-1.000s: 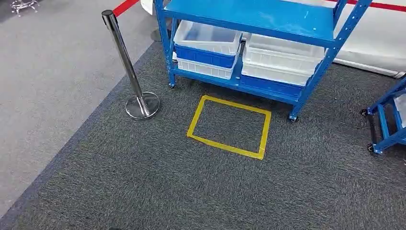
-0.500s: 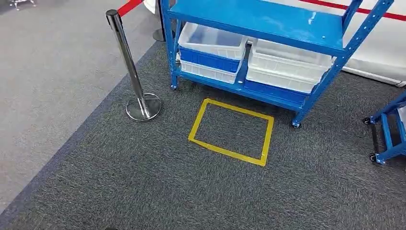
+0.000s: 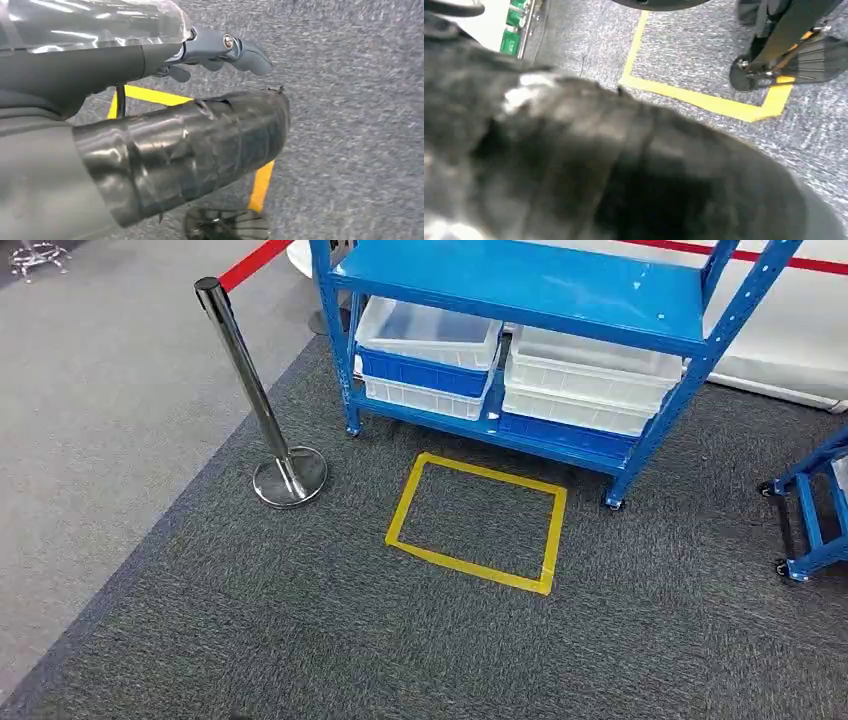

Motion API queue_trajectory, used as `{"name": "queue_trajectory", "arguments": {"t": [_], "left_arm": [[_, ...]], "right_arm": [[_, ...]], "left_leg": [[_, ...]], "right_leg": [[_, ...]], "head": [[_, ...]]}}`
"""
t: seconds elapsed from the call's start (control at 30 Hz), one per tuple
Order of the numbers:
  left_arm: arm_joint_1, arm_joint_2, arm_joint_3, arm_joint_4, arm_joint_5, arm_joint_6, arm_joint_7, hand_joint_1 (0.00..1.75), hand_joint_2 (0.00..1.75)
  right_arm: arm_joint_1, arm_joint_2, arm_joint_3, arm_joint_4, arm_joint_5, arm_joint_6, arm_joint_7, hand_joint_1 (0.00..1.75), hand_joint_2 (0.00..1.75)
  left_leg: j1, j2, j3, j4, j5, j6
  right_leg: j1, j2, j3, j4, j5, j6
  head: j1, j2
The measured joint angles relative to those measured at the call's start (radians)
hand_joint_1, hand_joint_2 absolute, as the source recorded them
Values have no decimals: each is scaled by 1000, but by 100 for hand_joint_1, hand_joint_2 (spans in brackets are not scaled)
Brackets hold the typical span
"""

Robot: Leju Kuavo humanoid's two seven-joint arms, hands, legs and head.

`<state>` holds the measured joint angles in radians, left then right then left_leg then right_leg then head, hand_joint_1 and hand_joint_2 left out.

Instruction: Take the parts from the cabinet and place them on the table.

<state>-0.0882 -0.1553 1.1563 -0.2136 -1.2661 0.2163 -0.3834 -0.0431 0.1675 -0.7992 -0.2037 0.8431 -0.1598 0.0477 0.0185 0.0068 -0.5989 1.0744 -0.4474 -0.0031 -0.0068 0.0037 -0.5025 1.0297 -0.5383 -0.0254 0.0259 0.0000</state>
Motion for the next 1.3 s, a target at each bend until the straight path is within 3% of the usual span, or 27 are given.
{"name": "queue_trajectory", "arguments": {"t": [0.03,0.07,0.13,0.2,0.23,0.33,0.37,0.4,0.43,0.5,0.57,0.67,0.7,0.73,0.8,0.87,0.9,0.93,1.0,1.03,1.07,1.17,1.23,1.3], "left_arm": [[2,2,0,0,0,-1,0,0,0],[0,2,0,0,0,-1,-4,0,0],[-1,2,0,0,0,-2,-5,0,0],[2,-2,0,0,0,-2,-5,0,0],[2,-2,0,0,0,-2,-5,0,0],[0,-2,0,0,0,-2,-5,0,0],[0,-1,0,0,0,-2,-5,0,0],[0,-1,0,0,0,-2,-5,0,0],[1,-1,0,0,0,-2,-5,0,0],[4,-3,0,0,0,-2,-5,0,0],[1,-3,0,0,0,-2,-6,0,0],[-4,-3,0,0,0,-2,-6,0,0],[-5,-3,0,0,0,-2,-5,0,0],[-5,-2,0,0,0,-1,-6,0,0],[-4,-2,0,0,0,0,-5,0,0],[-1,-3,0,0,-1,-1,-4,0,0],[0,-3,0,0,-1,-1,-3,0,0],[1,-2,0,0,-1,0,-3,0,0],[1,-1,0,0,-1,0,-3,0,0],[1,-1,0,0,0,0,-3,0,0],[2,-1,0,0,0,0,-2,0,0],[1,-1,0,0,-1,0,-2,0,0],[2,-3,0,0,0,0,-3,0,0],[1,-3,0,0,0,1,-3,0,0]], "right_arm": [[-1,0,0,0,0,2,0,0,0],[-3,0,0,0,0,2,0,0,0],[-5,0,0,0,0,2,0,0,0],[-8,0,0,0,0,2,0,0,0],[-7,0,0,0,0,2,0,0,0],[-6,0,0,0,1,2,0,0,0],[-6,0,0,0,1,2,0,0,0],[-5,0,0,0,1,2,0,0,0],[-4,0,0,0,2,2,0,0,0],[-3,0,0,0,3,2,0,0,0],[2,0,0,1,3,2,0,0,0],[-3,0,0,1,3,2,0,0,0],[-3,0,0,0,3,2,0,0,0],[0,0,-1,0,3,2,0,0,0],[-1,0,-1,0,5,3,0,0,0],[-2,0,-1,0,6,4,0,0,0],[-2,0,0,0,6,4,0,0,0],[-2,0,0,0,6,4,0,0,0],[0,0,0,0,7,5,0,0,0],[0,0,0,0,9,5,0,0,0],[-4,0,0,0,11,6,0,0,0],[-6,0,0,1,13,10,0,0,0],[-9,0,0,0,16,10,0,0,0],[-8,0,0,0,16,11,0,0,0]], "left_leg": [[-8,0,11,-12,-20,3],[-8,0,21,-37,-26,6],[-12,-1,19,-33,-30,13],[2,0,38,-57,-24,25],[3,-1,47,-65,-26,32],[2,1,55,-68,-35,41],[1,0,61,-68,-40,41],[1,-2,69,-68,-46,39],[2,-4,81,-68,-54,36],[2,-5,107,-67,-72,27],[-4,-6,106,-61,-86,13],[-4,-2,112,-73,-88,-2],[-1,-3,115,-70,-98,-8],[0,-3,111,-43,-108,-10],[1,-3,30,102,-172,-14],[2,-3,-62,239,-203,-17],[2,-3,-81,248,-184,-17],[2,-3,-77,214,-141,-16],[2,-3,-17,43,-19,-10],[1,-2,1,-15,0,-6],[-6,-3,11,-27,-12,-4],[-8,-5,11,-29,-23,11],[0,-6,25,-45,-21,24],[0,-4,31,-47,-27,35]], "right_leg": [[6,0,-4,1,-7,7],[5,2,-6,5,-11,14],[1,-1,-1,-6,-11,22],[2,-3,10,-4,-21,33],[3,-3,-3,30,-38,39],[-5,-3,-135,251,-127,50],[-8,-3,-170,297,-128,54],[-11,-3,-181,292,-99,56],[-13,-3,-167,241,-46,57],[-16,-4,-106,70,76,52],[-6,-4,-85,21,66,41],[-1,-3,-83,19,52,27],[-15,-4,-70,6,54,19],[-13,-5,-59,0,51,14],[-12,-8,-52,-1,44,3],[-9,-6,-44,-1,34,-3],[-9,-5,-37,-1,29,-2],[-9,-3,-27,-1,23,0],[-9,-2,-1,-1,7,7],[-9,-3,1,-1,-2,11],[-1,-2,-2,6,-9,20],[-3,-3,0,-4,-12,34],[-8,-3,4,16,-28,46],[-7,-3,-64,139,-88,52]], "head": [[2,0],[0,0],[0,0],[-1,0],[7,0],[6,0],[7,0],[7,0],[7,0],[7,0],[6,0],[5,0],[5,0],[5,0],[1,0],[0,0],[1,0],[0,0],[0,0],[1,0],[1,0],[1,0],[2,0],[3,0]]}}
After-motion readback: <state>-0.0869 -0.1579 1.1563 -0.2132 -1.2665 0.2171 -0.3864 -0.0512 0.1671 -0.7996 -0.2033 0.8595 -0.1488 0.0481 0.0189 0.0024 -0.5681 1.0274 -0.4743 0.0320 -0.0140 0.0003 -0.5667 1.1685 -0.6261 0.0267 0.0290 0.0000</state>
